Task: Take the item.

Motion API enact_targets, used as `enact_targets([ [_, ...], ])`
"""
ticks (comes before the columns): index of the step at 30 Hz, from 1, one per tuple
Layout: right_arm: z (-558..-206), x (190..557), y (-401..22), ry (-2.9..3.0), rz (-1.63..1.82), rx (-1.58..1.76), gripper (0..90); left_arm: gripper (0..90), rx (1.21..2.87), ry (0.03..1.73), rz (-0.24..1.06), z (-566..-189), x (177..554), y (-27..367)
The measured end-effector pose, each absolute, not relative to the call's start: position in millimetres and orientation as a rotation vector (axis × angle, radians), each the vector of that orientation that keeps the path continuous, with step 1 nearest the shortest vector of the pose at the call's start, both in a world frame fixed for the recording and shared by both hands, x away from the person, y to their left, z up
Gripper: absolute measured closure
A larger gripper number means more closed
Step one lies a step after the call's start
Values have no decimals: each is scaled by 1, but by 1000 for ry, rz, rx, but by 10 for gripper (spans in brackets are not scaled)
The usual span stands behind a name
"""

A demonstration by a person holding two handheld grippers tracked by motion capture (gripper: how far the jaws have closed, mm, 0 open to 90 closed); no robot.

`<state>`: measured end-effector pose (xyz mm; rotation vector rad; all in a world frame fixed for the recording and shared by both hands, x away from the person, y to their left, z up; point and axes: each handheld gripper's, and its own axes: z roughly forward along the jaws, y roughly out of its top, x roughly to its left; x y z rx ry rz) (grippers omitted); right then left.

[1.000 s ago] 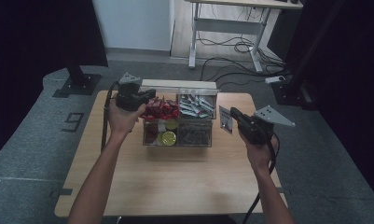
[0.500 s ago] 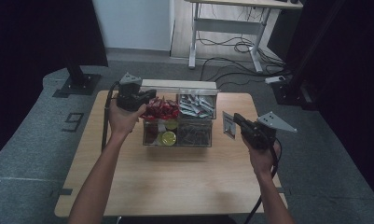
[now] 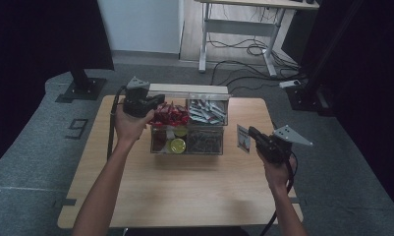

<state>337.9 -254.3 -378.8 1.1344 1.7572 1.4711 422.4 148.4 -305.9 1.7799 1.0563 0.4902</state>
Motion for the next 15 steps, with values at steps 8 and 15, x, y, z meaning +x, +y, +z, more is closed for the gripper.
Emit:
enact_targets([
  [8, -397, 337, -261, 1767, 1462, 1170, 896, 900, 1780, 1056, 492, -306, 422, 148],
  [15, -412, 336, -266, 1770, 1456, 1203, 896, 900, 1781, 1056, 493, -306, 422, 148],
])
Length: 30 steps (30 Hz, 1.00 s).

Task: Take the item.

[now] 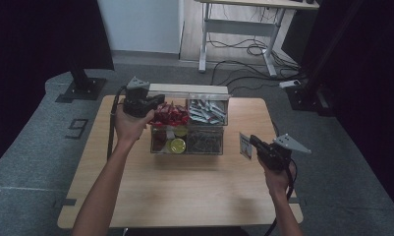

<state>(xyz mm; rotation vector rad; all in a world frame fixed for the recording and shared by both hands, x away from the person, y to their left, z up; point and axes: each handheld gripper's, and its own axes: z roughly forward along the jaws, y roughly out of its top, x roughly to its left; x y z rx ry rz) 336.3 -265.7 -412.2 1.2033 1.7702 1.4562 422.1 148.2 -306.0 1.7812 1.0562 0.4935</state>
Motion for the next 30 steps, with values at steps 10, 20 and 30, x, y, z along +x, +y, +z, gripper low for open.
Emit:
enact_targets([
  [10, -439, 337, -274, 1786, 1437, 1260, 896, 900, 1779, 1056, 496, -306, 422, 148],
  [20, -465, 341, -280, 1810, 1391, 1326, 896, 900, 1781, 1056, 499, -306, 421, 147],
  [30, -491, 346, -290, 1816, 1353, 1408, 895, 900, 1783, 1059, 503, -306, 421, 148],
])
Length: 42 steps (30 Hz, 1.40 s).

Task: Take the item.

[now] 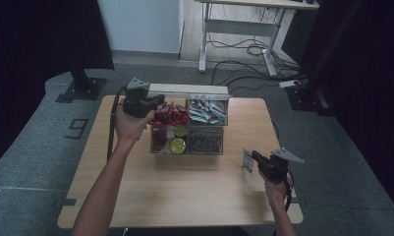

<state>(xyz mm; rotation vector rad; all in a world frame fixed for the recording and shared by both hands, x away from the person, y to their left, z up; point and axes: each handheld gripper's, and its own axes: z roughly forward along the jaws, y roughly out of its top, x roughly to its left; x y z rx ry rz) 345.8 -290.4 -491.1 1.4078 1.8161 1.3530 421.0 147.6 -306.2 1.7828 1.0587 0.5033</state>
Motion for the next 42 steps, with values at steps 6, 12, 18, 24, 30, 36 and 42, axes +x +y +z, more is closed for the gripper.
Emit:
enact_targets([
  [6, -503, 347, -297, 1816, 1310, 1443, 895, 900, 1783, 1059, 509, -307, 421, 146],
  [12, -514, 346, -300, 1819, 1250, 1470, 894, 900, 1784, 1058, 508, -307, 421, 146],
  [18, -521, 345, -303, 1820, 1206, 1488, 893, 900, 1784, 1058, 509, -307, 421, 146],
  [24, -525, 345, -305, 1816, 1178, 1496, 885, 900, 1784, 1059, 508, -307, 421, 146],
  [30, -524, 343, -302, 1788, 1151, 1476, 722, 900, 1784, 1058, 509, -307, 421, 146],
  [36, -520, 340, -297, 1782, 1163, 1447, 666, 900, 1782, 1057, 508, -307, 420, 146],
  [42, -518, 338, -294, 1781, 1218, 1429, 598, 900, 1782, 1053, 508, -306, 420, 145],
])
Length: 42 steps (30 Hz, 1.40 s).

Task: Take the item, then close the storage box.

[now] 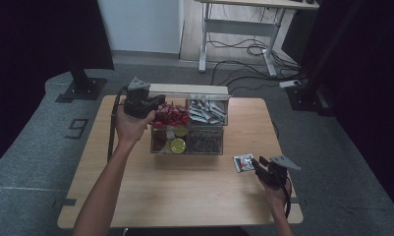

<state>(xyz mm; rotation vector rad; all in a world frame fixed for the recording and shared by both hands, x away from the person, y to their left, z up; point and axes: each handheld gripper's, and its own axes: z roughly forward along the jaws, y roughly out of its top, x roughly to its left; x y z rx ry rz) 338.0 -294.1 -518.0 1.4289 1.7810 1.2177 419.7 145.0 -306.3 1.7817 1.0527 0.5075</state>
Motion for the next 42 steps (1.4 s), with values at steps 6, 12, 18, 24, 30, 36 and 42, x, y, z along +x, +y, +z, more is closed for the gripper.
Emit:
enact_targets([
  [6, -517, 337, -293, 1798, 1263, 1419, 577, 900, 1779, 1054, 506, -307, 420, 145],
  [12, -517, 336, -293, 1811, 1293, 1416, 568, 900, 1777, 1054, 503, -309, 418, 146],
  [18, -516, 334, -290, 1822, 1300, 1408, 568, 900, 1776, 1046, 499, -309, 415, 147],
  [24, -517, 333, -288, 1836, 1298, 1406, 570, 900, 1779, 1042, 492, -309, 413, 147],
  [30, -518, 333, -289, 1835, 1299, 1414, 574, 900, 1779, 1042, 486, -311, 410, 148],
  [36, -520, 333, -289, 1838, 1297, 1418, 577, 900, 1780, 1042, 480, -314, 407, 148],
  [42, -521, 332, -289, 1840, 1296, 1421, 580, 900, 1779, 1043, 479, -315, 404, 151],
])
